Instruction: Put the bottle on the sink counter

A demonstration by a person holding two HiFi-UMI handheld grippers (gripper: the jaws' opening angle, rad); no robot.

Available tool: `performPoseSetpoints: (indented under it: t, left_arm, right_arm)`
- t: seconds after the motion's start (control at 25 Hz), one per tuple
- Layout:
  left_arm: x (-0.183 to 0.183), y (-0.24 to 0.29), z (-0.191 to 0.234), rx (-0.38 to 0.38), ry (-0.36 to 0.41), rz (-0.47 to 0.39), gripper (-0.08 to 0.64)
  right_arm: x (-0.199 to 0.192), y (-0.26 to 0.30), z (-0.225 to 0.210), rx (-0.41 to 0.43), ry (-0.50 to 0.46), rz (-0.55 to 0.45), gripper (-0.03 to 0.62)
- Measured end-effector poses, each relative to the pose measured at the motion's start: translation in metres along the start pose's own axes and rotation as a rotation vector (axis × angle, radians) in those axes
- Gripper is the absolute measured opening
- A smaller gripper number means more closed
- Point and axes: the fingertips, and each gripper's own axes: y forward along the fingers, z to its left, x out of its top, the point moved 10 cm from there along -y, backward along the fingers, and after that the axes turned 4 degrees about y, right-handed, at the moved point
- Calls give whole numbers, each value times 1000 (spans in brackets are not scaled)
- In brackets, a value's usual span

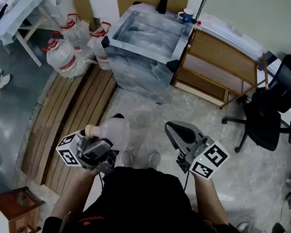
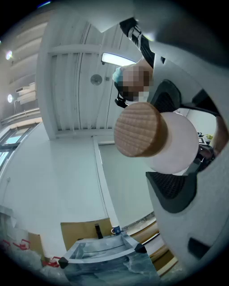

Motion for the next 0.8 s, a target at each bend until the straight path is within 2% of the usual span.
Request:
performPoseSetpoints:
  t: [0.8]
  left_arm:
    - [-28, 25, 8, 40, 25, -35, 379]
  right_arm:
    - [9, -21, -34, 52, 5, 11, 5]
